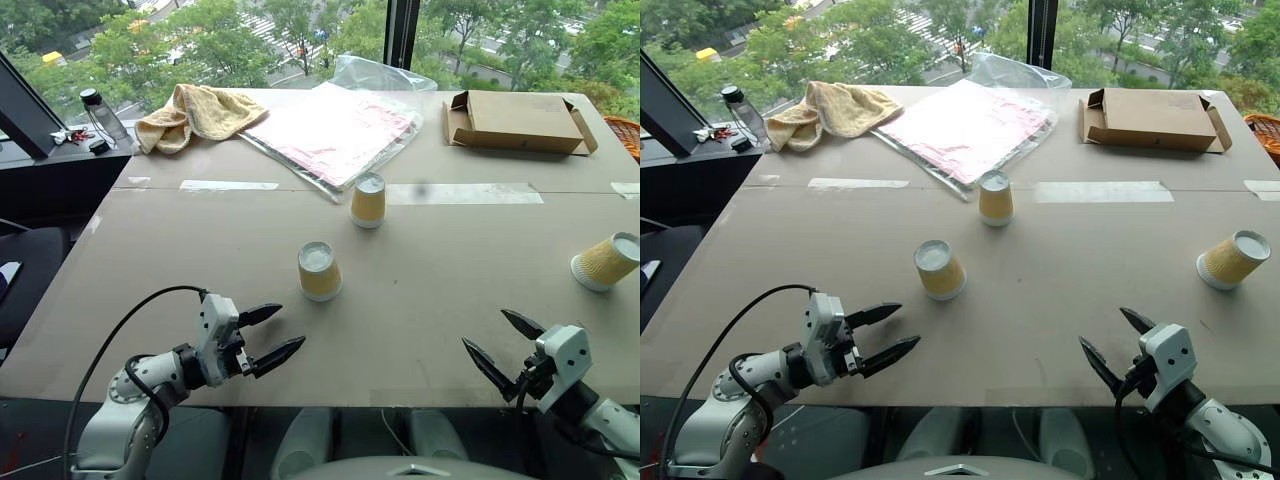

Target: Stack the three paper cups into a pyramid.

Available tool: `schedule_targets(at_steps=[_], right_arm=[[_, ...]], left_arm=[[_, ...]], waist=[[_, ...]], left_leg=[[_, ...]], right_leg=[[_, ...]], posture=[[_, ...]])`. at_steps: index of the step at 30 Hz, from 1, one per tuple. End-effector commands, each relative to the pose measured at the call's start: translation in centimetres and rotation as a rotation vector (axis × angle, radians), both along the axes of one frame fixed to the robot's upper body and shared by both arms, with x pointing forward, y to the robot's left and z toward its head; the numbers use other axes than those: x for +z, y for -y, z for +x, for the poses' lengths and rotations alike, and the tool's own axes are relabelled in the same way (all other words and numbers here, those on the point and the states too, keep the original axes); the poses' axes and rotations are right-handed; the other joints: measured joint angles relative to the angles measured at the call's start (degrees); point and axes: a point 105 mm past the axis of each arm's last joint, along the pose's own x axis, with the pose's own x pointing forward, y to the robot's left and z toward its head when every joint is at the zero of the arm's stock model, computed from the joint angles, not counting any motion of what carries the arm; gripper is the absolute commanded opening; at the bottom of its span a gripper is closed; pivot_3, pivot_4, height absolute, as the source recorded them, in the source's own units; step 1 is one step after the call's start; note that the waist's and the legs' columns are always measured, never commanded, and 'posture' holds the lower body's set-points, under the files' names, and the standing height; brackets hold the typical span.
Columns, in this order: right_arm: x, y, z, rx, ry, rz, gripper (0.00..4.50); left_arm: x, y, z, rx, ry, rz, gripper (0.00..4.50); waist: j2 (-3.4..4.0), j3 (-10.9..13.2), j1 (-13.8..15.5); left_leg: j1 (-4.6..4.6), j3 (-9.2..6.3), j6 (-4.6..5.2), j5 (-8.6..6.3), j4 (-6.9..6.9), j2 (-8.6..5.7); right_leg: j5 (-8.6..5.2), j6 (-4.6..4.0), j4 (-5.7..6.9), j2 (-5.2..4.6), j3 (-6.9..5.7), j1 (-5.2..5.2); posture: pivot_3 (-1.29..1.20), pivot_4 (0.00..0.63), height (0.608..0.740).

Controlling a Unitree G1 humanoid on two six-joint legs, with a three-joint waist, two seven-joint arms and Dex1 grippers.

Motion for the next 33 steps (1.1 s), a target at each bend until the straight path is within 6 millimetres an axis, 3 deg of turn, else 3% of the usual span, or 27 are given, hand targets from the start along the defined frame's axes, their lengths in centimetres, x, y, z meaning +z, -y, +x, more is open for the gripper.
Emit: schedule_targets(at_steps=[1, 8, 12, 19, 24, 27, 30, 33], right_arm=[[1.2, 0.0, 0.3, 0.023, 0.06, -0.011, 4.38], [5.4, -3.6, 0.2, 0.271, 0.193, 0.08, 4.38], [7.0, -5.5, -0.6, 0.418, 0.191, 0.092, 4.38], [8.1, -6.4, -1.8, 0.498, 0.183, 0.062, 4.38], [8.5, -6.4, -1.6, 0.47, 0.187, 0.056, 4.38], [8.6, -6.3, -1.6, 0.438, 0.188, 0.047, 4.5], [8.8, -6.1, -1.7, 0.403, 0.19, 0.043, 4.5], [8.9, -5.8, -1.8, 0.347, 0.191, 0.033, 4.5]], left_arm=[[1.6, 0.3, 0.2, -0.018, 0.064, -0.006, 4.5], [4.5, -0.3, 3.0, 0.069, 0.169, -0.044, 4.5], [5.6, 0.6, 3.7, 0.01, 0.203, -0.015, 4.5], [6.6, 2.3, 5.6, -0.067, 0.256, 0.025, 4.5], [6.2, 3.5, 6.9, -0.115, 0.268, 0.055, 4.5], [6.1, 4.6, 7.5, -0.165, 0.28, 0.055, 3.67], [6.2, 5.5, 7.9, -0.208, 0.299, 0.044, 2.44], [6.8, 6.8, 8.1, -0.269, 0.31, 0.009, 2.44]], waist=[[0.0, 0.0, 0.0], [-0.01, 0.0, 0.1], [-0.01, 0.1, 0.0], [-0.04, 0.1, 0.4], [-0.05, 0.1, 0.3], [-0.08, 0.1, 0.4], [-0.08, 0.1, 0.6], [-0.08, 0.1, 0.9]], left_leg=[[0.0, 0.0, 0.0, 0.0, 0.0, 0.0], [0.0, -0.04, 0.0, 0.0, 0.01, 0.0], [-0.07, -0.09, -0.01, 0.0, -0.01, -0.01], [-0.08, -0.16, -0.01, 0.0, 0.0, -0.04], [-0.06, -0.16, -0.01, 0.0, 0.01, -0.06], [-0.05, -0.16, -0.01, 0.01, 0.02, -0.06], [-0.07, -0.16, -0.02, 0.01, 0.03, -0.07], [-0.09, -0.16, -0.02, 0.01, 0.03, -0.07]], right_leg=[[0.0, 0.0, 0.0, 0.0, 0.0, 0.0], [0.0, 0.01, -0.01, 0.01, -0.04, 0.0], [0.01, 0.03, -0.06, 0.04, -0.09, -0.02], [0.01, 0.03, -0.05, 0.07, -0.19, 0.01], [0.02, 0.04, -0.03, 0.11, -0.23, 0.01], [0.02, 0.04, -0.01, 0.13, -0.36, 0.01], [0.02, 0.05, -0.03, 0.13, -0.4, 0.01], [0.02, 0.05, -0.03, 0.14, -0.41, 0.0]], posture=[[0.0, 0.15, 0.74], [0.0, 0.15, 0.74], [0.0, 0.15, 0.74], [0.0, 0.15, 0.74], [0.0, 0.15, 0.74], [0.0, 0.15, 0.74], [0.0, 0.15, 0.74], [0.0, 0.15, 0.74]])
